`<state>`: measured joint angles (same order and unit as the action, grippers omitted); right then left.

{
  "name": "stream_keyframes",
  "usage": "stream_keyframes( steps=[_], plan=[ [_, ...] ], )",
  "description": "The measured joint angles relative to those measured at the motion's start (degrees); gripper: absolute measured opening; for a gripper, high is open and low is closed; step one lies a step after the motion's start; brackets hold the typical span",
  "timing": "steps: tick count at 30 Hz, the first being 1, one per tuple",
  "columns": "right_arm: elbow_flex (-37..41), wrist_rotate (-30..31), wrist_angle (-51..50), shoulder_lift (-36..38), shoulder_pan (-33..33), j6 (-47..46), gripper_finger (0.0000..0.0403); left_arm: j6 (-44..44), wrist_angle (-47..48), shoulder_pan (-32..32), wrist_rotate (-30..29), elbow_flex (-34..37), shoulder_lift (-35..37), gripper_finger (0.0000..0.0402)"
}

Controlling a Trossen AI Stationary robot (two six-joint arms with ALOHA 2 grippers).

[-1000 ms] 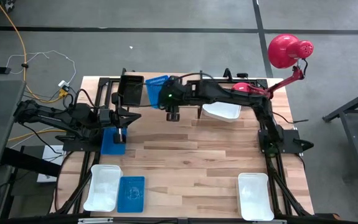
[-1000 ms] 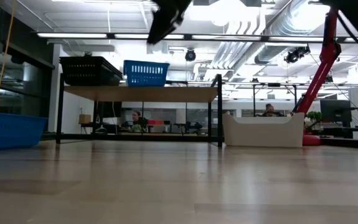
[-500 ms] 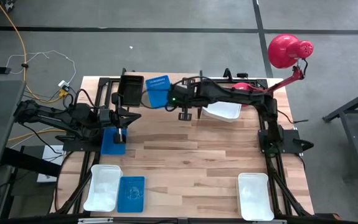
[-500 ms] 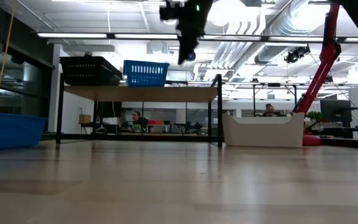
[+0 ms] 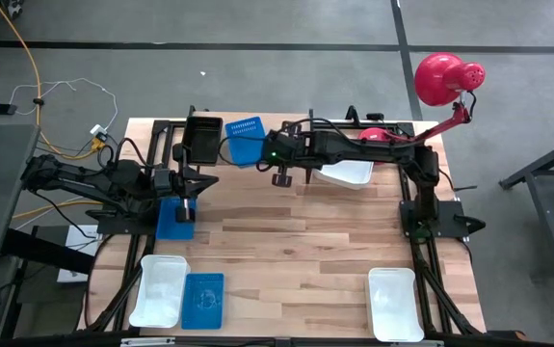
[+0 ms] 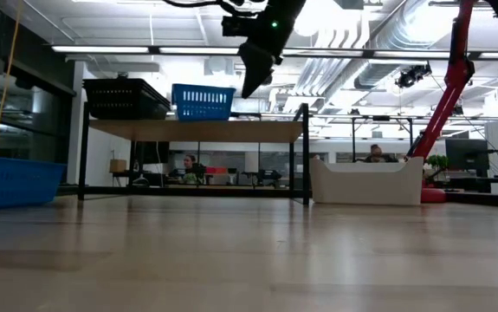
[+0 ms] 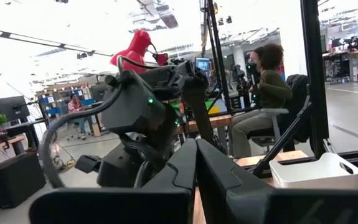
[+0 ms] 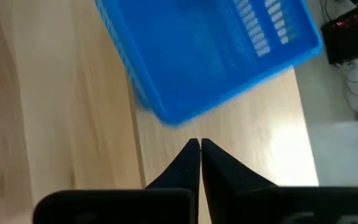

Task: Stack baskets on shelf by color
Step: Put the right blue bin on the shelf, then stack the top left blue bin on the blue bin on the shelf

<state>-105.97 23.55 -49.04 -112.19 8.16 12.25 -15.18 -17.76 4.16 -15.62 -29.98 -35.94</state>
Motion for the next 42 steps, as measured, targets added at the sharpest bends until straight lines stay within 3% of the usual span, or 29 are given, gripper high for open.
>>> stream_keyframes(
  steps=[32, 42],
  plan=[
    [0.0, -13.4, 7.6, -0.2, -1.4, -0.7, 0.0000, 0.0, -0.1, 0.0, -0.2, 0.0, 0.0, 0.0000],
    [0.0, -13.1, -7.1, 5.3, -1.6, -1.8, 0.0000, 0.0, -0.1, 0.0, -0.2, 0.0, 0.0, 0.0000]
  ],
)
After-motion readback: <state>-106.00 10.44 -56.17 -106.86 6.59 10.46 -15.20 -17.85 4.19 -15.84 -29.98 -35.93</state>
